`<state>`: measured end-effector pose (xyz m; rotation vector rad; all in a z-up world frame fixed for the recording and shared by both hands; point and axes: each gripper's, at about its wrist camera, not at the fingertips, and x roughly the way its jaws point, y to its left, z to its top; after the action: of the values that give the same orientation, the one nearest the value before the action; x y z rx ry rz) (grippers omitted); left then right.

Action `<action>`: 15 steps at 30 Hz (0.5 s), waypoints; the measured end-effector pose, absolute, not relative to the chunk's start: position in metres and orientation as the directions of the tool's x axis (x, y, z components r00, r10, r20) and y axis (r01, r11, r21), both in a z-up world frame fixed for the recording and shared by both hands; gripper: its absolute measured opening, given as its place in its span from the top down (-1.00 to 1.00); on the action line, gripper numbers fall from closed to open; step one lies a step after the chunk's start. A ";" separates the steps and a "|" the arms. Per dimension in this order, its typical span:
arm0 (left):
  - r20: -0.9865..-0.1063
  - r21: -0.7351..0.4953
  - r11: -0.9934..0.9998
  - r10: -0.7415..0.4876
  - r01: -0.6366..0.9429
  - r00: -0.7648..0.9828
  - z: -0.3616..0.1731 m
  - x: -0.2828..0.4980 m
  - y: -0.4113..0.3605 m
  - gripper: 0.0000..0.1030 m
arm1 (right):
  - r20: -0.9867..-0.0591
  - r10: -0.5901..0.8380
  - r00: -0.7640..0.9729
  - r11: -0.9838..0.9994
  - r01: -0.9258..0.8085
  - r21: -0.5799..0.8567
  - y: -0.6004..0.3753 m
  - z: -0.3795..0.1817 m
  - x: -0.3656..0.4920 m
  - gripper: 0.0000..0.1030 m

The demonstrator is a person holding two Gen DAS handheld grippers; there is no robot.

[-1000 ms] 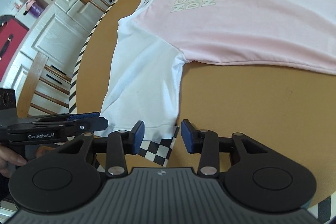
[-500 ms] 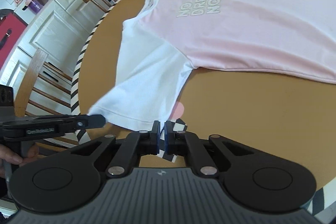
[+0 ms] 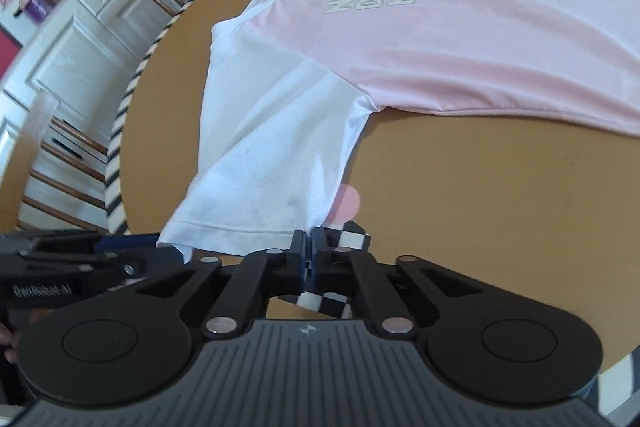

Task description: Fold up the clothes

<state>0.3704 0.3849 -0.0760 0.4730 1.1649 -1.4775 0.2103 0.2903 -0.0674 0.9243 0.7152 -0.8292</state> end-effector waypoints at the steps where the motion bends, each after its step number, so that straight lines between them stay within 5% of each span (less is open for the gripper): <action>1: -0.806 -0.416 0.143 -0.515 0.898 -0.291 -0.076 0.373 0.386 0.20 | -0.819 -0.295 0.491 0.339 0.856 0.391 0.290 -0.066 0.205 0.96; 11: -0.761 -0.513 0.173 -0.544 0.841 -0.353 -0.085 0.369 0.378 0.09 | -0.844 -0.299 0.444 0.263 0.889 0.375 0.282 -0.062 0.172 0.97; 15: -0.783 -0.508 0.173 -0.501 0.844 -0.369 -0.091 0.363 0.371 0.88 | -0.845 -0.298 0.445 0.287 0.885 0.365 0.284 -0.062 0.178 0.97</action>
<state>0.3628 0.3714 -0.0908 0.3743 1.2932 -1.4827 0.1776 0.2840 -0.0615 0.9643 0.7396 -0.8942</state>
